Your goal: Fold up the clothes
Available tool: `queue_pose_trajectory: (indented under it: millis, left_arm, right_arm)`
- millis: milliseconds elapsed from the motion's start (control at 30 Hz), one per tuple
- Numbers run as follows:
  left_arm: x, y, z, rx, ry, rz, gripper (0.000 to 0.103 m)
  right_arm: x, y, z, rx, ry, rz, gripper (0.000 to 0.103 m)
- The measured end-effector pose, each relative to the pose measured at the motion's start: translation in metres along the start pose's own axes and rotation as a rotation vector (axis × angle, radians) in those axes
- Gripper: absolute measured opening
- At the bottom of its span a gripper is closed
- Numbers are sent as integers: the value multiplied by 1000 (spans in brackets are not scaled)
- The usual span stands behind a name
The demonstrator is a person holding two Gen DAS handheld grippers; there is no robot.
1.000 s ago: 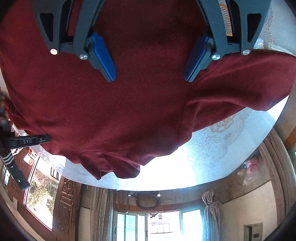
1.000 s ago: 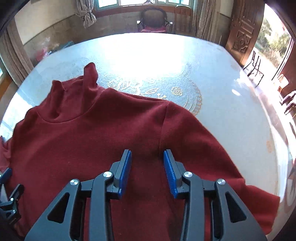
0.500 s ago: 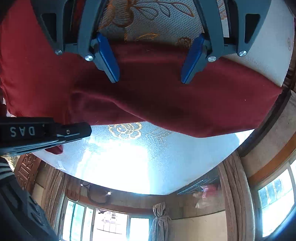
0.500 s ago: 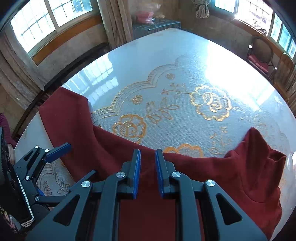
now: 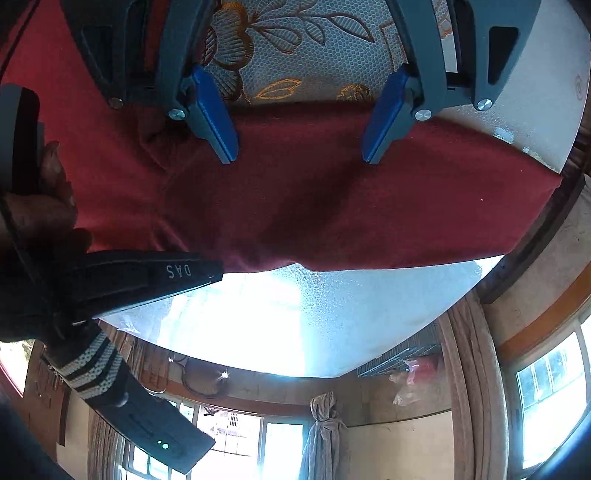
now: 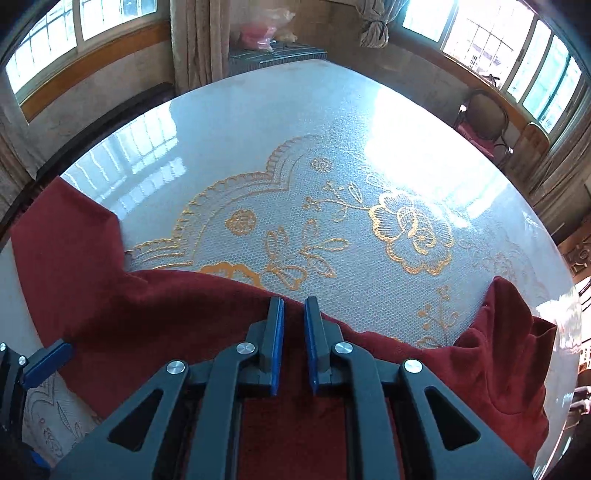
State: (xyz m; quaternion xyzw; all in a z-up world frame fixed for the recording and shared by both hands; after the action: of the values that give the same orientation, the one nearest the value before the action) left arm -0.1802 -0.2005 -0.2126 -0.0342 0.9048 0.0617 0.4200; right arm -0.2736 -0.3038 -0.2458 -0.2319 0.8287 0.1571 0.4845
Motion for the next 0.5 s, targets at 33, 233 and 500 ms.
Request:
queue_pose_trajectory:
  millis: [33, 233, 500]
  left_arm:
    - [-5, -8, -5, -30, 27, 1, 69]
    - [12, -50, -27, -25, -10, -143, 71]
    - [-1, -92, 8, -113, -29, -194, 72]
  right_arm:
    - [-4, -8, -1, -14, 17, -27, 12]
    - [15, -46, 11, -25, -68, -120, 12]
    - [19, -71, 14, -41, -71, -176, 12]
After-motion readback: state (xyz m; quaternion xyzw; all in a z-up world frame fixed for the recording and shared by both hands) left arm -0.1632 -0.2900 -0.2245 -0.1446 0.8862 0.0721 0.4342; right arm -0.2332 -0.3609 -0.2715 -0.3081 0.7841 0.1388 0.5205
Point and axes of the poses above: each gripper's, at about its wrist camera, not at the fingertips, and x roughly the way its jaws point, y to its right, z to its underside, the point moved 7 cm from there along x, roughly the way its jaws point, and after that the axes turned 1 degree about x, right-handed, at the moved point
